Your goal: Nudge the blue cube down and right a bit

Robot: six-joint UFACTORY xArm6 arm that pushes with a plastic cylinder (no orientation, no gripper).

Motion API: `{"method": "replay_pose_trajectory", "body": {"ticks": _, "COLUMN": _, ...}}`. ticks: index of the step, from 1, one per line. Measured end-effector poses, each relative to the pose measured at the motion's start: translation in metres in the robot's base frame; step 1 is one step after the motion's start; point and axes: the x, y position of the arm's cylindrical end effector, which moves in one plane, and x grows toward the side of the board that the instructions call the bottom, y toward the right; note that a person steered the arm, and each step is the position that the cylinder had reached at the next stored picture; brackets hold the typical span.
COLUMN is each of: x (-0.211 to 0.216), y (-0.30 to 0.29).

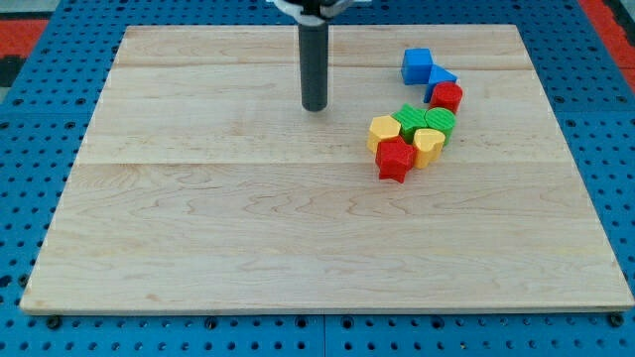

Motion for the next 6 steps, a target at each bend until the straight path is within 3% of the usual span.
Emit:
{"method": "replay_pose_trajectory", "body": {"ticks": 3, "x": -0.091, "y": 0.113}}
{"method": "replay_pose_trajectory", "body": {"ticks": 4, "x": -0.09, "y": 0.137}}
{"method": "replay_pose_trajectory", "body": {"ticks": 6, "x": -0.06, "y": 0.086}}
